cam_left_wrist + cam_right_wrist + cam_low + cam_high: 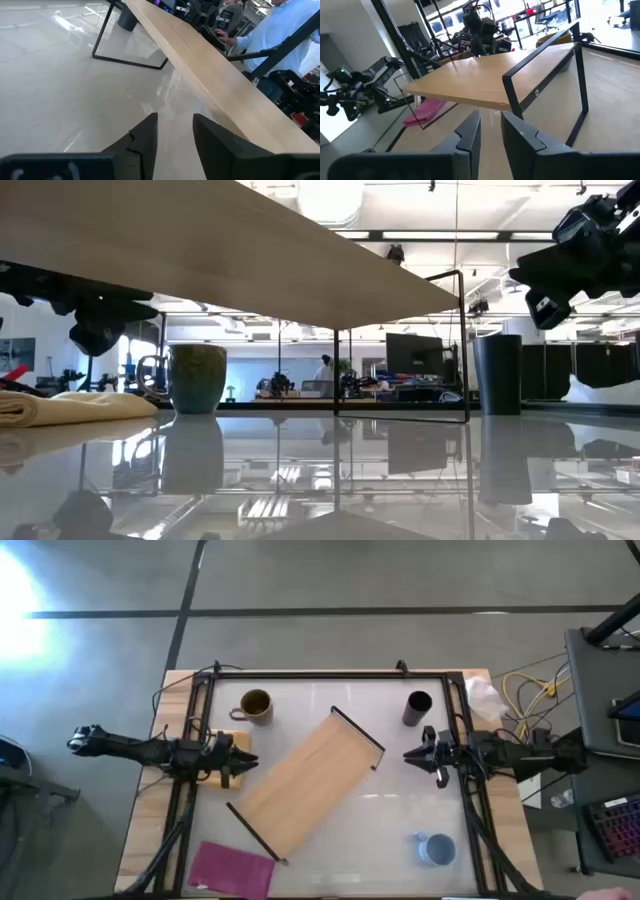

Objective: Stack small to large cups/mugs on shelf

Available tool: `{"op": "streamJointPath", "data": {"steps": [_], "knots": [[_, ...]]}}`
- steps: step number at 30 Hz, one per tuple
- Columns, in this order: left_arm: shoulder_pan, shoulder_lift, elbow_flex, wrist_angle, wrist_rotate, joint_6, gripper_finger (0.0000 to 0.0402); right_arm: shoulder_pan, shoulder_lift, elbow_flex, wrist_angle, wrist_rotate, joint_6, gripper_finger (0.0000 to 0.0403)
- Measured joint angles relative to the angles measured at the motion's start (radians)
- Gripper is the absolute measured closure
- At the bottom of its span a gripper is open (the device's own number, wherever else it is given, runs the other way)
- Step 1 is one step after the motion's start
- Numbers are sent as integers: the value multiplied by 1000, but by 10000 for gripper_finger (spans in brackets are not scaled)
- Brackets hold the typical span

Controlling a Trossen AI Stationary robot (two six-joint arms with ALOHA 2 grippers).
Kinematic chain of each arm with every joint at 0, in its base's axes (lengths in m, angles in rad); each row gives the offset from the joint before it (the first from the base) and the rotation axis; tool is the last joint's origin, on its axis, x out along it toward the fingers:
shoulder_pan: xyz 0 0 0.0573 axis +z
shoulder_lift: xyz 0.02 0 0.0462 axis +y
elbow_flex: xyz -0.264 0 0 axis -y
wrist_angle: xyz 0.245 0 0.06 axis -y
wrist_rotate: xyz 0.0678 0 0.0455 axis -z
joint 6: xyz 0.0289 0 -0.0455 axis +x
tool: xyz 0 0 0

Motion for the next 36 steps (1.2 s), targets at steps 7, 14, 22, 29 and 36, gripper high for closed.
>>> {"op": "streamJointPath", "data": {"steps": [7, 14, 22, 29, 36], "knots": [[0, 0, -1, 0, 0, 0, 292, 0, 0, 0, 0, 0, 0, 329], [0, 0, 0, 0, 0, 0, 292, 0, 0, 0, 0, 0, 0, 324], [0, 0, -1, 0, 0, 0, 292, 0, 0, 0, 0, 0, 0, 334], [0, 1, 0, 0, 0, 0, 292, 0, 0, 0, 0, 0, 0, 329], [0, 0, 0, 0, 0, 0, 292, 0, 0, 0, 1, 0, 0, 324]]}}
